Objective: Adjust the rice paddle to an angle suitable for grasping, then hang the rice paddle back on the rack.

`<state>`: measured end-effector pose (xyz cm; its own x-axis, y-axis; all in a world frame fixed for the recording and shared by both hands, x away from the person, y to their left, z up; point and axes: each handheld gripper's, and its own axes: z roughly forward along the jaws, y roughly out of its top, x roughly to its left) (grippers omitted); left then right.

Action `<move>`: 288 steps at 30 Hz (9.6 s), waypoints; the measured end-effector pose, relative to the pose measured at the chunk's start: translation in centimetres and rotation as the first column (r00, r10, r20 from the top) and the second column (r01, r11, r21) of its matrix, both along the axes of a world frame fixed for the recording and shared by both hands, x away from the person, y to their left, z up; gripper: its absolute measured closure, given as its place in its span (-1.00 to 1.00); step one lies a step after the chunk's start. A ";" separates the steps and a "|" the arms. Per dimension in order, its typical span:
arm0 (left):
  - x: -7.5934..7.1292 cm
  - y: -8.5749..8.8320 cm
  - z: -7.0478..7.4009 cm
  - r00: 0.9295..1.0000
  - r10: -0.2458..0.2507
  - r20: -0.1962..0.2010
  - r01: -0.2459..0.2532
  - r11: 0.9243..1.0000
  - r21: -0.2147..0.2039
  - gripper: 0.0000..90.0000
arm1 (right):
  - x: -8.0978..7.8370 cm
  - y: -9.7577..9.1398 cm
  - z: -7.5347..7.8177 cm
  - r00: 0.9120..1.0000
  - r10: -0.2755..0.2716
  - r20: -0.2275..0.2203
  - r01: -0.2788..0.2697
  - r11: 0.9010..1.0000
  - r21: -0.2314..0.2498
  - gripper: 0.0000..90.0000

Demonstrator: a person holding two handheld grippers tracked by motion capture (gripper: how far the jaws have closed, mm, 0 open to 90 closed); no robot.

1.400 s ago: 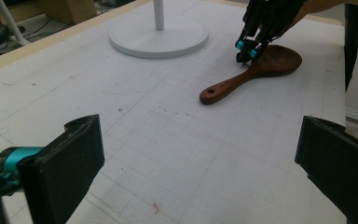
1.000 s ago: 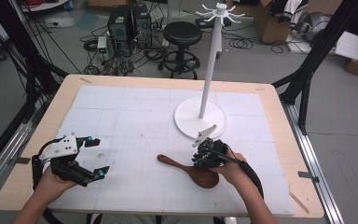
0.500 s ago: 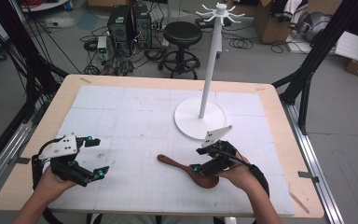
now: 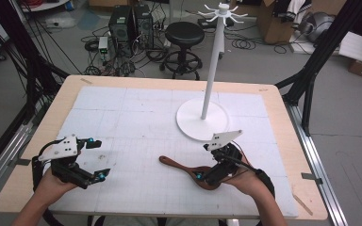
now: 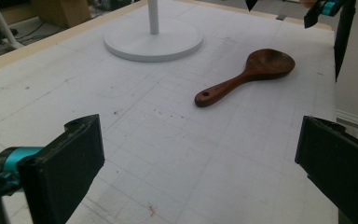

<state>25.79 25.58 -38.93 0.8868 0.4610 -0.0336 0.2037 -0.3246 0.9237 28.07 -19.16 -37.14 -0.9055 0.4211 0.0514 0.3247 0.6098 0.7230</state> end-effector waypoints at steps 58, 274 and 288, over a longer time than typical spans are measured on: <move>0.0 -0.1 0.1 1.000 0.008 0.005 -0.008 1.000 0.001 -0.96 | 0.8 3.0 -0.3 1.000 0.008 -0.009 -0.009 0.990 -0.140 -0.93; -0.1 -0.3 0.2 1.000 0.023 0.013 -0.023 1.000 0.009 -0.96 | 3.2 -5.5 9.8 0.998 0.063 0.008 -0.063 0.969 0.238 0.74; 0.0 -0.3 0.2 1.000 0.022 0.011 -0.022 1.000 0.007 -0.96 | 4.0 -7.8 12.2 1.000 0.017 0.018 -0.021 0.963 0.269 0.74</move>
<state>25.75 25.27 -38.74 0.8765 0.4810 -0.0206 0.2010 -0.3268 0.9235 32.09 -26.99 -24.94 -0.9147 0.3766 0.1465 0.3027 0.3983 0.8659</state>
